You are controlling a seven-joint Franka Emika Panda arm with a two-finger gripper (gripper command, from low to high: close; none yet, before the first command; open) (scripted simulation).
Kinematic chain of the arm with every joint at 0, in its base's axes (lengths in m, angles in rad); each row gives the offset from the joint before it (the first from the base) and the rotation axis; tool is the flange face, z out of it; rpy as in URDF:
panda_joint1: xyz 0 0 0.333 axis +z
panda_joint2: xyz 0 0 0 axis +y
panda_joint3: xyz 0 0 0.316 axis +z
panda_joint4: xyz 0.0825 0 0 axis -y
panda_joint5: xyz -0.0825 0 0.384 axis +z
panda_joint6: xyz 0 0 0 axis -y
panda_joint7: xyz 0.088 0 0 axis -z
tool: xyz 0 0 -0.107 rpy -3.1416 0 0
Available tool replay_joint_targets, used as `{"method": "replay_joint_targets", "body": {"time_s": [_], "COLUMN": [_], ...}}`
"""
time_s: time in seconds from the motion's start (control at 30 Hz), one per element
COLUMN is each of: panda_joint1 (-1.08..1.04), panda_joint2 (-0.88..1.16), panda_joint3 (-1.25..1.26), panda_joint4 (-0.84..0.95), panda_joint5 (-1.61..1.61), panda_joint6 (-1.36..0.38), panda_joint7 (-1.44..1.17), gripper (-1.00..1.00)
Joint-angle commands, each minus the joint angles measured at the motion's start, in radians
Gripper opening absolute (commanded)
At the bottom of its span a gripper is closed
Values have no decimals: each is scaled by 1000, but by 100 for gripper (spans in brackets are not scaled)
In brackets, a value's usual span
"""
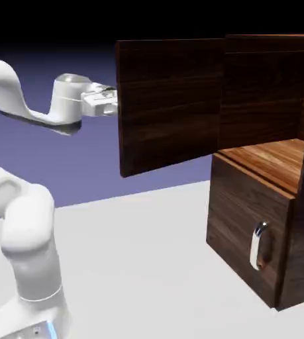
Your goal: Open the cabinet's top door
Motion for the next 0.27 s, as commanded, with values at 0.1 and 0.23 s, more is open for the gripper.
{"method": "replay_joint_targets", "body": {"time_s": [0.1, 0.23], "panda_joint1": [-142, -267], "panda_joint2": [51, 66], "panda_joint3": [145, 260], "panda_joint4": [117, 205], "panda_joint5": [37, 66], "panda_joint6": [-112, -181], "panda_joint7": [14, 14], "gripper": [-100, -100]}}
